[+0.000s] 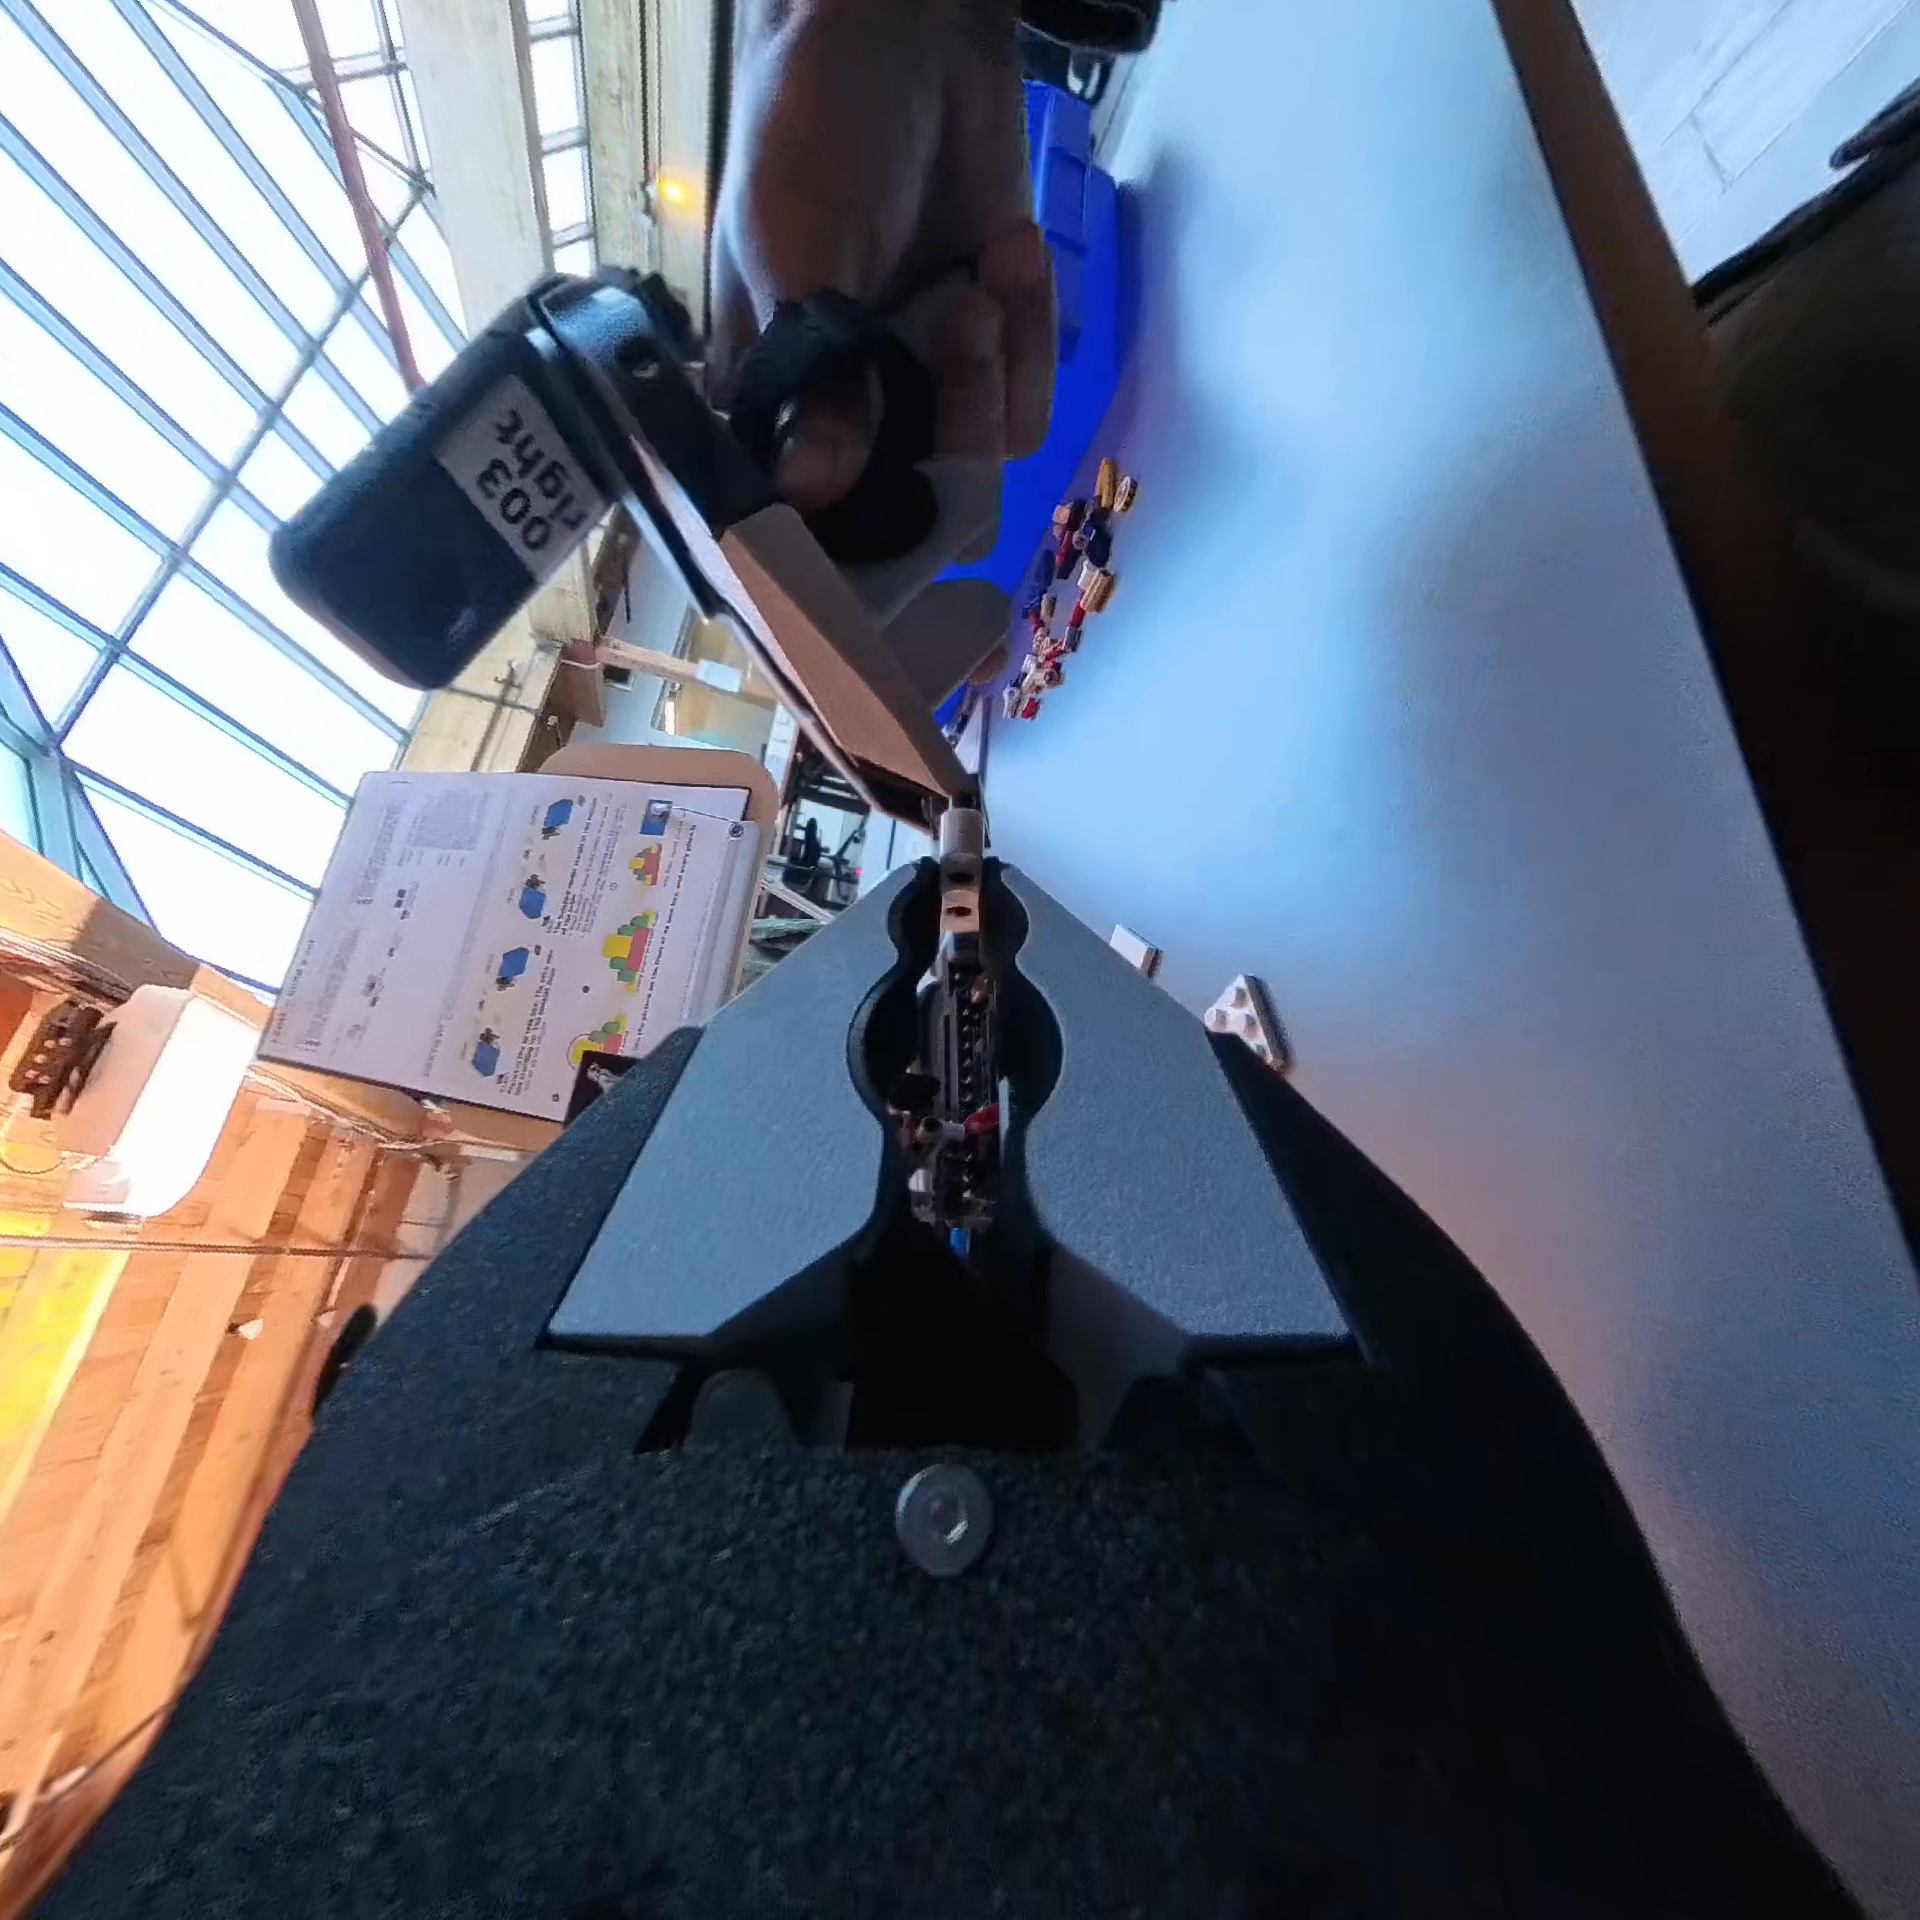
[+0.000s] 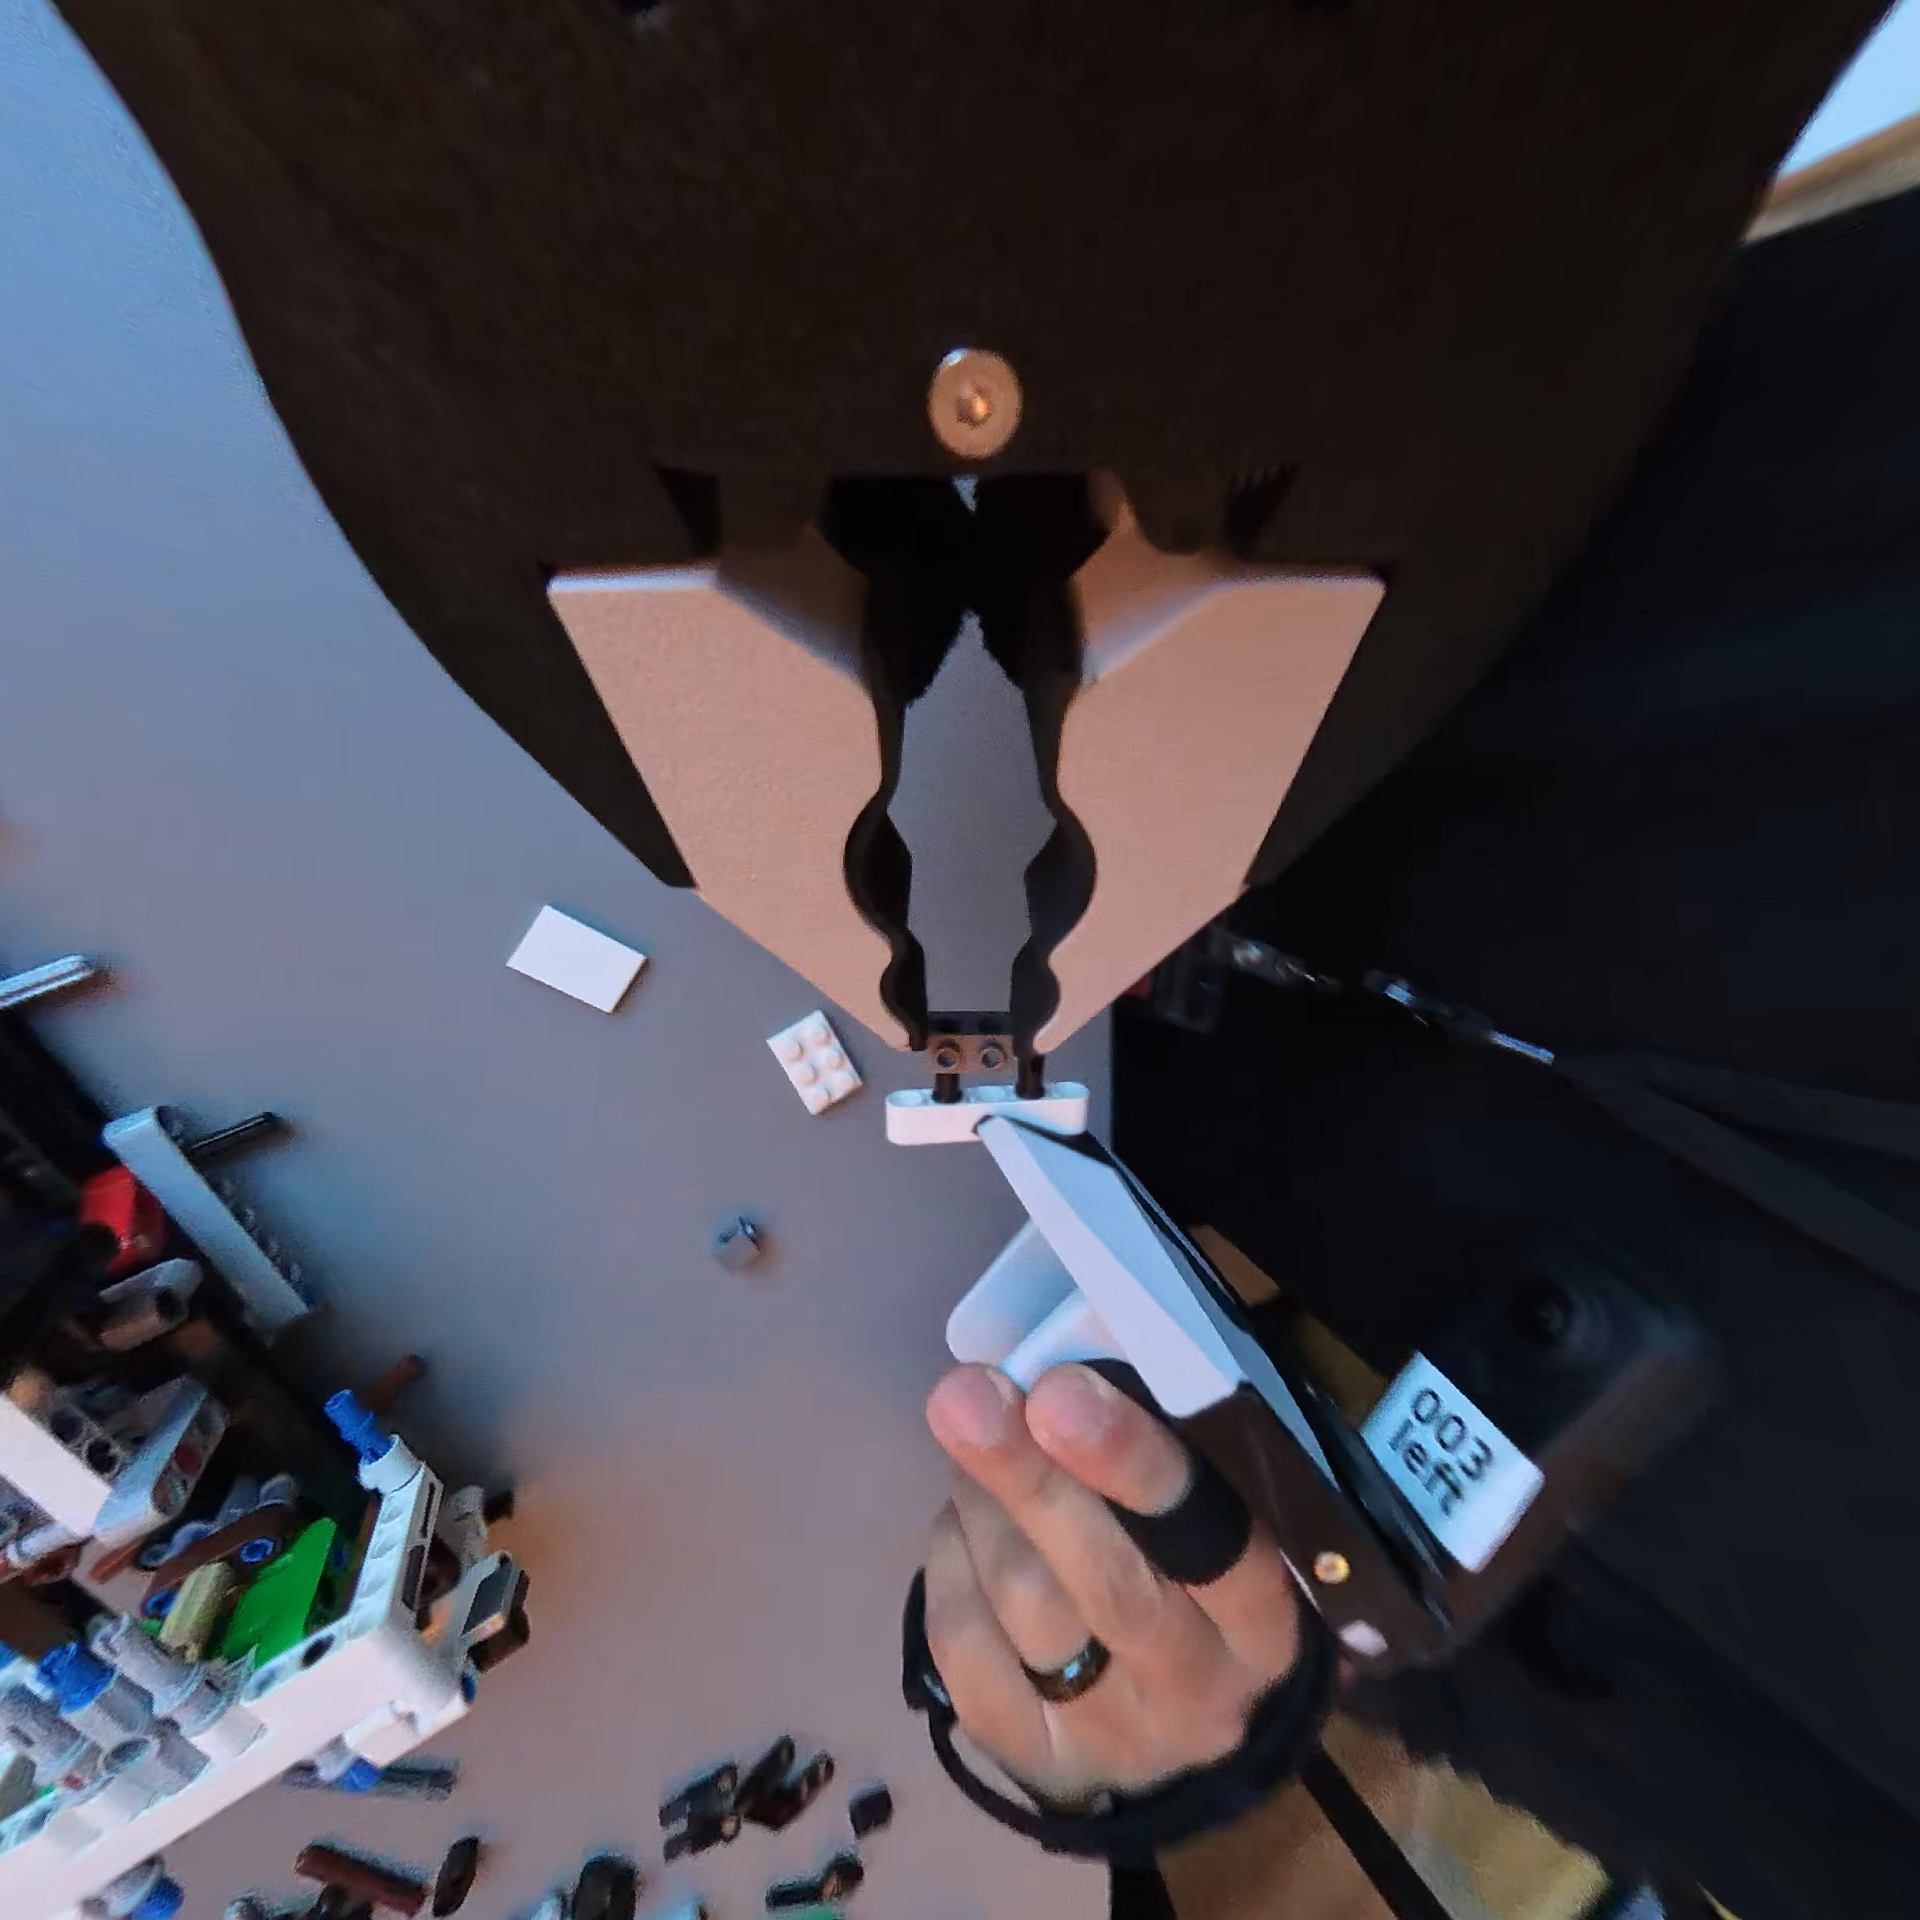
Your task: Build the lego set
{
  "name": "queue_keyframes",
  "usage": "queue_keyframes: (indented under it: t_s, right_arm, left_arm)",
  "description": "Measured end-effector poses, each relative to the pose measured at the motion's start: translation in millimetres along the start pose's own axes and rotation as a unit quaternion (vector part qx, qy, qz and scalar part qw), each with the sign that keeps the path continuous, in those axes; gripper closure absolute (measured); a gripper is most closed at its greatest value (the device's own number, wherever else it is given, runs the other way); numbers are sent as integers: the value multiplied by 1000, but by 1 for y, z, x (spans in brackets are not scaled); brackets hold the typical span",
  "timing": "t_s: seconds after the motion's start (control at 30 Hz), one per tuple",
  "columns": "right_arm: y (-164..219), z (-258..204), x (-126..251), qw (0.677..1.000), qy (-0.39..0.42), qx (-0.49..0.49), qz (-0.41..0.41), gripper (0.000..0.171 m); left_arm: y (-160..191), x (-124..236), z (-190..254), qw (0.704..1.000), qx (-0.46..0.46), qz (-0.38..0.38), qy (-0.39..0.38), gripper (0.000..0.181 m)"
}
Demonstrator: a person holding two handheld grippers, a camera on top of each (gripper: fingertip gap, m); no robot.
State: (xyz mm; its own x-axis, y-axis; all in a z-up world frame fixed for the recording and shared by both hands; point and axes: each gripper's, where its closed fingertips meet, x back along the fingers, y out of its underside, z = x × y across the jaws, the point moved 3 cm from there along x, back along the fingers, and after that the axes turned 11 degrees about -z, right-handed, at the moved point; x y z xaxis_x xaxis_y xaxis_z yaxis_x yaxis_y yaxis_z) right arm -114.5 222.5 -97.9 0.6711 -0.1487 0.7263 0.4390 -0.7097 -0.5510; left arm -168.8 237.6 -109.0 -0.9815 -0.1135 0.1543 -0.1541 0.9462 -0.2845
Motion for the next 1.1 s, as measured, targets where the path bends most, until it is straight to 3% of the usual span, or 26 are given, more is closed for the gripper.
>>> queue_keyframes:
  t_s: [0.2,0.4,0.5,0.63,0.77,0.97,1.1]
  right_arm:
    - [-6,0,4,995,-65,-56,50,156]
    - [-8,6,7,996,-44,-51,65,156]
    - [-14,9,10,988,-50,-65,133,156]
    - [-30,8,24,941,-66,-106,315,157]
    - [-41,4,32,891,-40,-109,439,157]
    - [-47,8,31,851,26,-123,510,156]
    - [-43,10,27,832,-28,-146,534,156]
  left_arm:
    - [-1,-1,0,999,38,12,28,175]
    - [5,-4,-6,994,96,6,45,175]
    - [8,-6,-14,989,140,2,41,175]
    - [15,-4,-40,970,241,11,16,175]
    - [18,-3,-57,948,318,30,3,175]
    - [23,-4,-64,939,343,30,-11,176]
    - [20,-4,-62,942,332,39,-16,176]
